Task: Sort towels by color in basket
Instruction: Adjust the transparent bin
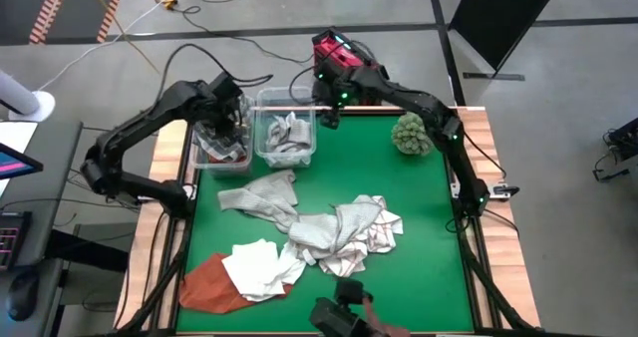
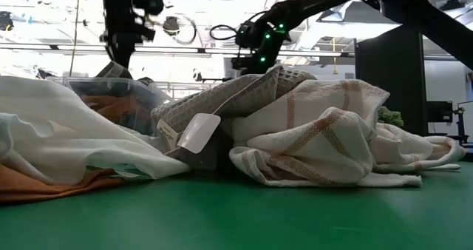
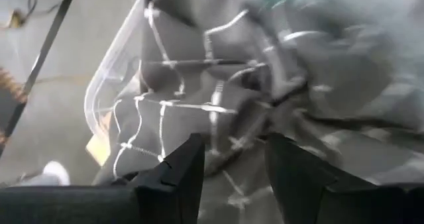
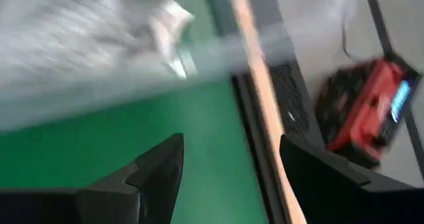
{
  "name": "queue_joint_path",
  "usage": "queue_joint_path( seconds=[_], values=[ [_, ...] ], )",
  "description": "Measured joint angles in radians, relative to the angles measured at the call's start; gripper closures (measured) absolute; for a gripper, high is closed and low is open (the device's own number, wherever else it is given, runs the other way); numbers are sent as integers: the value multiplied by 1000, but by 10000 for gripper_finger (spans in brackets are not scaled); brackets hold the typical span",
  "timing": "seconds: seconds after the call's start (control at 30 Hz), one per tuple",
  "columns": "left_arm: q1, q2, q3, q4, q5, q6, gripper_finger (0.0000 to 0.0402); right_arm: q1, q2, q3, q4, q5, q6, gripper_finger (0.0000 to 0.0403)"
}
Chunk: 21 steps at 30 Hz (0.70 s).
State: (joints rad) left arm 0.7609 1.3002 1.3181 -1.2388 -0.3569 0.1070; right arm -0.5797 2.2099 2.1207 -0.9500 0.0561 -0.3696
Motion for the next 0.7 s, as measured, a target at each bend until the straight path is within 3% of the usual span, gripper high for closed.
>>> queue_joint_path(
  seconds=[0.13, 0.3, 0.4, 0.53, 0.7],
  values=[
    [49, 37, -107, 123, -9, 40, 251, -22, -59, 3, -98, 10, 48, 118],
    [91, 98, -255, 242, 135, 132, 267, -9, -164, 3, -125, 21, 95, 118],
    [92, 125, -310, 296, 162, 183, 284, 6, -236, 4, -92, 23, 110, 118],
    [92, 139, -303, 293, 161, 188, 300, 27, -303, 4, -34, 35, 108, 118],
    [92, 102, -193, 191, 148, 130, 302, 35, -354, 4, 2, 52, 100, 118]
  ],
)
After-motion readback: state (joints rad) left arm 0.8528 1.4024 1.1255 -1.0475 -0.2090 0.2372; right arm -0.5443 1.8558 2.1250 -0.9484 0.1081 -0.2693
